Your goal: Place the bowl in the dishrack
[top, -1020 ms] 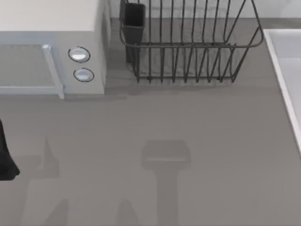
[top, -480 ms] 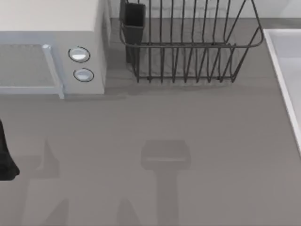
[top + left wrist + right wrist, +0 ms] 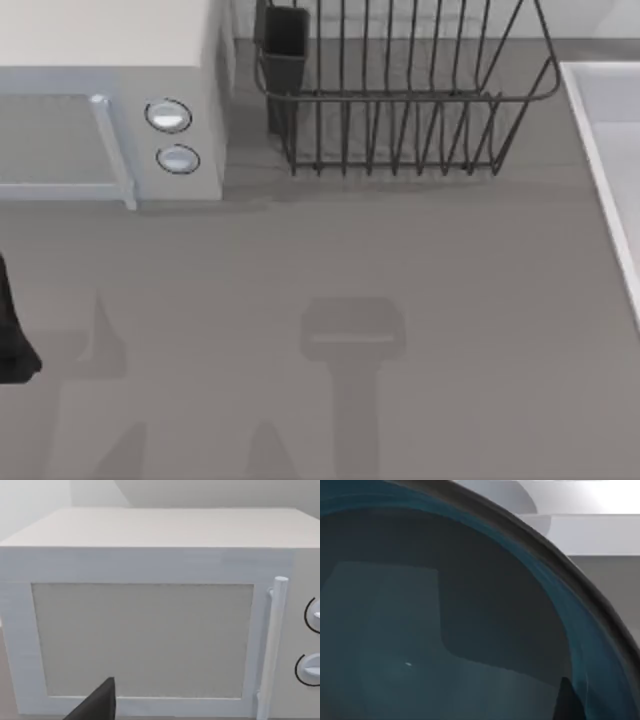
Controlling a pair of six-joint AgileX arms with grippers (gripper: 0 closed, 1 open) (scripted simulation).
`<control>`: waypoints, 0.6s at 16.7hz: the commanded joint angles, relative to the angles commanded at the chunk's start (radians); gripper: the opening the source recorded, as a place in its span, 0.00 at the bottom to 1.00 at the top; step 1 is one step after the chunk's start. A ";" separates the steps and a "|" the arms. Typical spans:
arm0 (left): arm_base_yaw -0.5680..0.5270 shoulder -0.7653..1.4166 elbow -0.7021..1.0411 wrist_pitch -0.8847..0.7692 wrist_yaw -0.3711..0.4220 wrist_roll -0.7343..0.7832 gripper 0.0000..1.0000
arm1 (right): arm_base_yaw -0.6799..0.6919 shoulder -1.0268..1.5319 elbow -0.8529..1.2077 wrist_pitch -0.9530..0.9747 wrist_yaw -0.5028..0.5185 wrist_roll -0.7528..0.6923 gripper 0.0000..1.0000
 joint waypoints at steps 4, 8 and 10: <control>0.000 0.000 0.000 0.000 0.000 0.000 1.00 | -0.004 -0.011 0.187 -0.200 0.000 -0.011 0.00; 0.000 0.000 0.000 0.000 0.000 0.000 1.00 | -0.008 -0.037 0.428 -0.513 -0.001 -0.014 0.00; 0.000 0.000 0.000 0.000 0.000 0.000 1.00 | -0.010 -0.057 0.539 -0.638 -0.001 -0.012 0.00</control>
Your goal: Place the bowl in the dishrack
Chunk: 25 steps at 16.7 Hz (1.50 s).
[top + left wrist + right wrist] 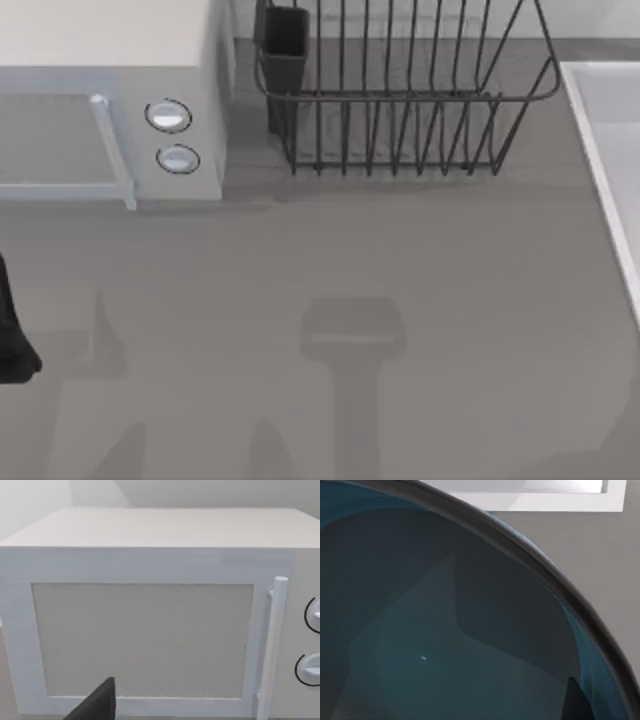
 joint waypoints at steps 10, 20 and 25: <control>0.000 0.000 0.000 0.000 0.000 0.000 1.00 | 0.016 -0.039 0.126 -0.114 0.008 0.012 0.00; 0.000 0.000 0.000 0.000 0.000 0.000 1.00 | 0.646 -0.083 0.069 0.408 0.420 0.263 0.00; 0.000 0.000 0.000 0.000 0.000 0.000 1.00 | 1.172 -0.142 -0.017 0.837 0.717 0.473 0.00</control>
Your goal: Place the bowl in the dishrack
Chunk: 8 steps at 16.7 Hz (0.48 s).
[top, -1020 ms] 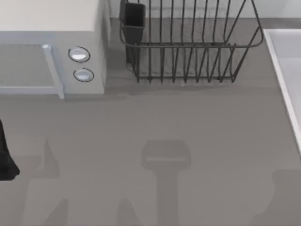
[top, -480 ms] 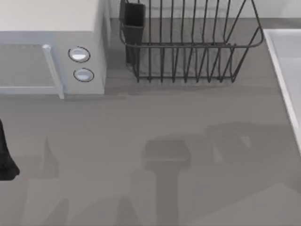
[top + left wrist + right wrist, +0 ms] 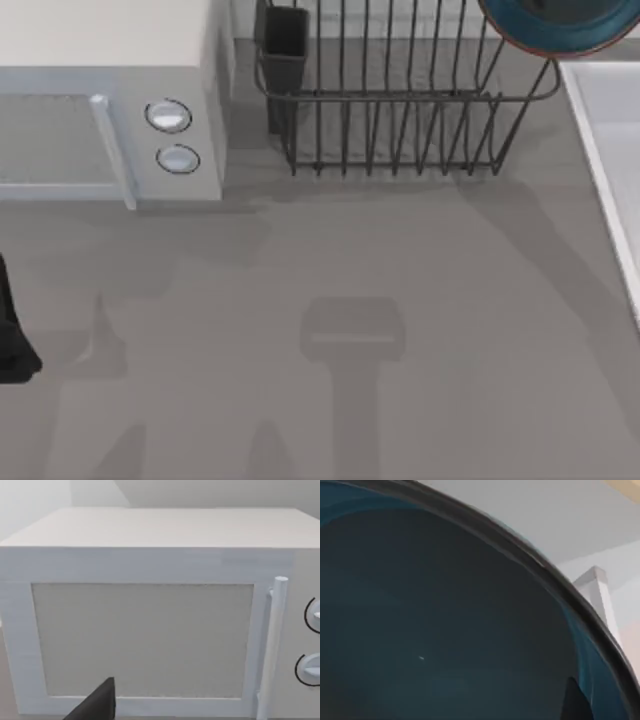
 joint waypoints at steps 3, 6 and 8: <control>0.000 0.000 0.000 0.000 0.000 0.000 1.00 | 0.277 -0.053 -0.050 0.253 0.170 0.116 0.00; 0.000 0.000 0.000 0.000 0.000 0.000 1.00 | 0.469 -0.101 -0.093 0.443 0.307 0.203 0.00; 0.000 0.000 0.000 0.000 0.000 0.000 1.00 | 0.544 -0.123 -0.114 0.518 0.367 0.239 0.00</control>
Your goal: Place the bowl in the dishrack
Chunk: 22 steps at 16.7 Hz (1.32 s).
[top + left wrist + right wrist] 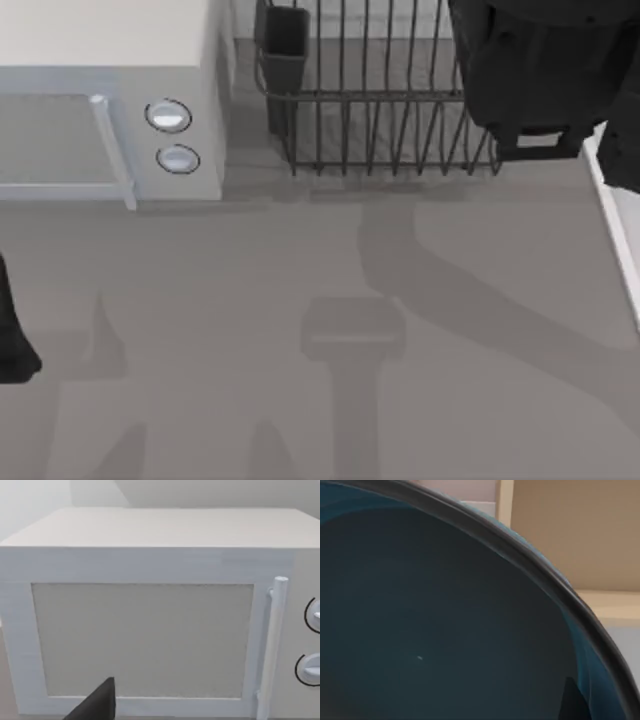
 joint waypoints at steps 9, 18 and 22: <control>0.000 0.000 0.000 0.000 0.000 0.000 1.00 | 0.009 0.031 -0.010 0.068 0.003 0.015 0.00; 0.000 0.000 0.000 0.000 0.000 0.000 1.00 | -0.266 0.464 -0.078 0.613 -0.267 0.011 0.00; 0.000 0.000 0.000 0.000 0.000 0.000 1.00 | -0.364 0.586 -0.113 0.751 -0.361 0.003 0.00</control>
